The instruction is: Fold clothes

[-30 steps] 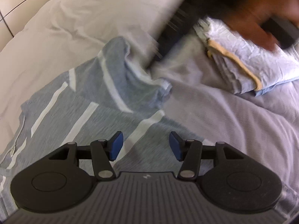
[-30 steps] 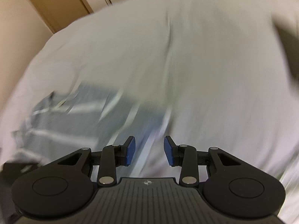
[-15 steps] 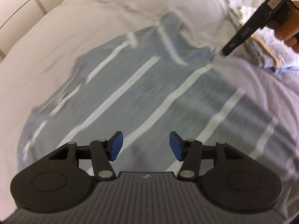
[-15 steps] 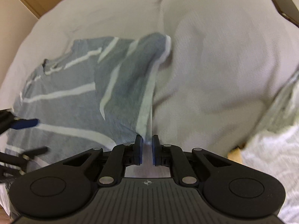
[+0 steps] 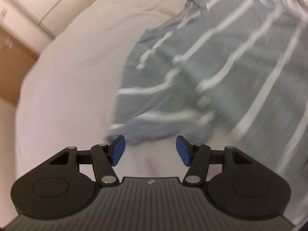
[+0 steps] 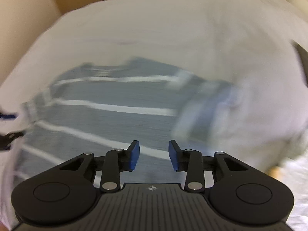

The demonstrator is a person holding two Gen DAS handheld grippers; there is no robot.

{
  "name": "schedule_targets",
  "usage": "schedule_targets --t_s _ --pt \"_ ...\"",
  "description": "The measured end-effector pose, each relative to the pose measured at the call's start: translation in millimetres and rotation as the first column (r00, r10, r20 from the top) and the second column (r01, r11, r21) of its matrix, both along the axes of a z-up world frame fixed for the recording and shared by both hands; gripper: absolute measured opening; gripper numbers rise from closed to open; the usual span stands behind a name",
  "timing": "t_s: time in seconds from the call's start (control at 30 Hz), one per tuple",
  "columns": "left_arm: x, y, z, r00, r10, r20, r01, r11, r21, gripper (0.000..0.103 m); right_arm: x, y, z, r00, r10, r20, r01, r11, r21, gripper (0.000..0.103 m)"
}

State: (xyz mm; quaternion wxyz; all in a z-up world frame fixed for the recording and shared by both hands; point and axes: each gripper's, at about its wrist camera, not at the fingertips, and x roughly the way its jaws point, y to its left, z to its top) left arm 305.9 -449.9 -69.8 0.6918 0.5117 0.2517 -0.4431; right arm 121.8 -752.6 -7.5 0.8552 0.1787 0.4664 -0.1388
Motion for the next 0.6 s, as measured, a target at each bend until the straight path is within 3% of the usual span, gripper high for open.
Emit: schedule_targets --t_s 0.1,0.2,0.27,0.33,0.4,0.47,0.53,0.6 --pt "29 19 -13 0.982 -0.164 0.090 0.161 0.986 0.040 0.054 50 78 -2 0.994 0.106 0.027 -0.106 0.994 0.005 0.037" --pt "58 32 -17 0.961 -0.275 0.039 0.274 0.961 0.029 0.053 96 158 -9 0.976 0.212 0.039 -0.213 0.977 0.007 0.046" --pt "94 34 -9 0.968 -0.205 -0.142 0.201 0.979 -0.043 0.053 126 203 -18 0.959 0.283 0.028 -0.283 0.959 -0.007 0.046" --pt "133 36 0 0.937 -0.095 -0.336 0.057 0.991 -0.122 0.053 152 241 -29 0.944 0.330 0.012 -0.329 0.944 -0.021 0.046" --pt "166 39 5 0.863 -0.011 -0.506 -0.092 0.979 -0.179 0.052 168 267 -34 0.929 0.370 -0.021 -0.371 0.927 -0.053 0.046" --pt "194 37 1 0.736 0.059 -0.675 -0.240 0.955 -0.177 0.050 176 283 -37 0.914 0.403 -0.055 -0.406 0.907 -0.107 0.046" --pt "214 31 -11 0.583 0.109 -0.805 -0.350 0.928 -0.128 0.048 187 296 -43 0.899 0.428 -0.091 -0.438 0.885 -0.158 0.046" --pt "223 23 -27 0.479 0.143 -0.866 -0.384 0.921 -0.060 0.042 194 306 -52 0.879 0.453 -0.148 -0.475 0.851 -0.222 0.046"
